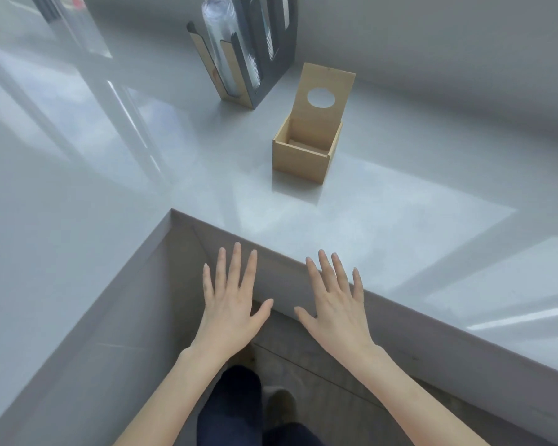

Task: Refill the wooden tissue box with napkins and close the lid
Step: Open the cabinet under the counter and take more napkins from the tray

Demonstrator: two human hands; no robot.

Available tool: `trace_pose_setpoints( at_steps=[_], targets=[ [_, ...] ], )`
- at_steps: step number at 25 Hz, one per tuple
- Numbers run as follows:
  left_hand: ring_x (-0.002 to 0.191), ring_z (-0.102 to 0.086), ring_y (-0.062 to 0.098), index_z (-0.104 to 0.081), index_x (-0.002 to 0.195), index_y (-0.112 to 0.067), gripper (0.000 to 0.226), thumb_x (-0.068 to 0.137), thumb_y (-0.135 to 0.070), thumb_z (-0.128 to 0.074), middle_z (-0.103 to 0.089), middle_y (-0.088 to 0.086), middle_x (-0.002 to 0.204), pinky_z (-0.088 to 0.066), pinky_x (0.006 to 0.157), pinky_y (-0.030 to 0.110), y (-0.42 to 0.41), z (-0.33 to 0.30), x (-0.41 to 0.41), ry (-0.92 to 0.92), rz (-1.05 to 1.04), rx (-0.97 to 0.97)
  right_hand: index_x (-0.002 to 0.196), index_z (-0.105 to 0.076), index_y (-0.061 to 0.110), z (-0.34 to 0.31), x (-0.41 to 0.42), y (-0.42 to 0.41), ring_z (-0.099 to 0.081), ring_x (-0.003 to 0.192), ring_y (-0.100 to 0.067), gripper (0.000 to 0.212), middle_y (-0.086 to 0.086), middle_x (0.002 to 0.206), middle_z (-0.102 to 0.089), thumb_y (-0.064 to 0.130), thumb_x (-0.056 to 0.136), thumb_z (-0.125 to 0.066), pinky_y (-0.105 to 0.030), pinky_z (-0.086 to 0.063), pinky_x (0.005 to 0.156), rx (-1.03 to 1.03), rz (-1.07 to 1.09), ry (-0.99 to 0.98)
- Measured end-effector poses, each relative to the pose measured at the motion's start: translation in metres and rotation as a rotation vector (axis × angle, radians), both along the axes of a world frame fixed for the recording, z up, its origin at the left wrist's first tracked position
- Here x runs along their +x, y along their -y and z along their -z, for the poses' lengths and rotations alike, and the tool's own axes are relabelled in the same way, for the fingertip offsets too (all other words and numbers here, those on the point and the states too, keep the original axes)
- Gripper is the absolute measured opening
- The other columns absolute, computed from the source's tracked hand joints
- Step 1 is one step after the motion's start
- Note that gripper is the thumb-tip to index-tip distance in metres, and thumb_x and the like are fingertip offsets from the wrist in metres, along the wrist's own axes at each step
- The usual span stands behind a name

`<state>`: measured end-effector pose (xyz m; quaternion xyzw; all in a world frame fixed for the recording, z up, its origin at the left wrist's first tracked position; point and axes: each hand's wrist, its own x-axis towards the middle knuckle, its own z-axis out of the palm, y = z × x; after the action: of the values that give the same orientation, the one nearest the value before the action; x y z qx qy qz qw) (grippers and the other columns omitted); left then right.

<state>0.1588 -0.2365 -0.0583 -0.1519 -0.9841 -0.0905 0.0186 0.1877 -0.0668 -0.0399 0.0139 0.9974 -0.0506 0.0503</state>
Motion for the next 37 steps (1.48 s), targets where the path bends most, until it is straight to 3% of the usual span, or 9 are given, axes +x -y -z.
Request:
trace_pose_setpoints(
  at_steps=[2, 5, 8, 10, 12, 14, 19, 31, 37],
  targets=[
    [0.137, -0.002, 0.030, -0.011, 0.142, -0.016, 0.075, 0.079, -0.052, -0.030, -0.021, 0.021, 0.151, -0.011, 0.106, 0.054, 0.001, 0.006, 0.004, 0.024, -0.023, -0.006, 0.129, -0.052, 0.012, 0.007, 0.004, 0.004, -0.053, 0.125, -0.031, 0.084, -0.011, 0.135, -0.056, 0.044, 0.057, -0.079, -0.051, -0.043, 0.097, -0.019, -0.022, -0.005],
    [0.141, -0.007, 0.030, -0.006, 0.142, -0.017, 0.077, 0.078, -0.054, -0.028, -0.018, 0.019, 0.153, -0.007, 0.108, 0.050, -0.002, 0.017, 0.007, 0.080, -0.032, -0.013, 0.143, -0.034, 0.012, 0.020, 0.005, 0.007, -0.032, 0.140, -0.028, 0.079, -0.006, 0.151, -0.033, 0.039, 0.076, -0.067, -0.045, -0.025, 0.111, -0.089, -0.042, 0.019],
    [0.132, -0.035, 0.035, -0.030, 0.137, -0.007, 0.078, 0.074, -0.053, -0.034, -0.043, 0.021, 0.141, -0.024, 0.100, 0.050, -0.006, 0.034, 0.004, 0.138, 0.007, -0.126, 0.128, -0.056, 0.011, 0.040, 0.007, 0.008, -0.054, 0.124, -0.025, 0.078, -0.007, 0.134, -0.057, 0.043, 0.060, -0.079, -0.045, -0.043, 0.098, -0.027, -0.062, 0.039],
    [0.127, -0.045, 0.038, -0.037, 0.134, -0.006, 0.076, 0.073, -0.052, -0.036, -0.048, 0.022, 0.137, -0.028, 0.098, 0.050, -0.010, 0.045, -0.001, 0.167, 0.040, -0.159, 0.117, -0.065, 0.011, 0.055, 0.006, 0.006, -0.064, 0.112, -0.024, 0.078, -0.007, 0.121, -0.067, 0.045, 0.049, -0.084, -0.044, -0.052, 0.088, -0.024, -0.034, 0.049],
    [0.130, -0.041, 0.039, -0.036, 0.137, -0.005, 0.074, 0.077, -0.048, -0.040, -0.041, 0.023, 0.142, -0.025, 0.102, 0.051, -0.015, 0.056, -0.008, 0.184, 0.073, -0.154, 0.115, -0.066, 0.009, 0.068, 0.005, 0.004, -0.067, 0.107, -0.023, 0.080, -0.007, 0.117, -0.069, 0.045, 0.046, -0.085, -0.041, -0.055, 0.083, -0.001, -0.013, 0.047],
    [0.140, -0.021, 0.038, -0.025, 0.143, -0.005, 0.074, 0.084, -0.042, -0.046, -0.023, 0.020, 0.152, -0.014, 0.111, 0.052, -0.021, 0.067, -0.015, 0.238, 0.109, -0.133, 0.114, -0.066, 0.006, 0.083, 0.005, 0.002, -0.068, 0.105, -0.025, 0.082, -0.010, 0.117, -0.069, 0.043, 0.044, -0.086, -0.041, -0.056, 0.081, 0.005, -0.003, 0.045],
    [0.122, -0.051, 0.038, -0.052, 0.126, -0.006, 0.071, 0.065, -0.041, -0.061, -0.055, 0.015, 0.133, -0.042, 0.094, 0.056, -0.034, 0.102, -0.029, 0.156, 0.211, -0.145, 0.121, -0.057, 0.002, 0.116, -0.003, -0.005, -0.064, 0.109, -0.032, 0.084, -0.016, 0.119, -0.066, 0.032, 0.048, -0.085, -0.047, -0.052, 0.087, 0.044, 0.020, -0.016],
    [0.092, -0.066, 0.042, -0.071, 0.098, -0.006, 0.065, 0.044, -0.039, -0.084, -0.073, 0.011, 0.097, -0.046, 0.084, 0.061, -0.059, 0.129, -0.065, -0.033, 0.186, -0.152, 0.099, -0.067, 0.001, 0.157, -0.023, -0.024, -0.069, 0.084, -0.038, 0.057, -0.018, 0.092, -0.071, 0.012, 0.047, -0.085, -0.046, -0.055, 0.074, 0.101, 0.234, -0.228],
    [0.087, -0.065, 0.045, -0.072, 0.092, -0.004, 0.059, 0.040, -0.028, -0.085, -0.072, 0.015, 0.092, -0.049, 0.083, 0.057, -0.068, 0.128, -0.064, -0.056, 0.117, -0.144, 0.103, -0.061, -0.004, 0.158, -0.027, -0.020, -0.062, 0.090, -0.046, 0.046, -0.026, 0.099, -0.066, -0.006, 0.058, -0.071, -0.047, -0.053, 0.079, -0.039, 0.289, -0.287]
  ],
)
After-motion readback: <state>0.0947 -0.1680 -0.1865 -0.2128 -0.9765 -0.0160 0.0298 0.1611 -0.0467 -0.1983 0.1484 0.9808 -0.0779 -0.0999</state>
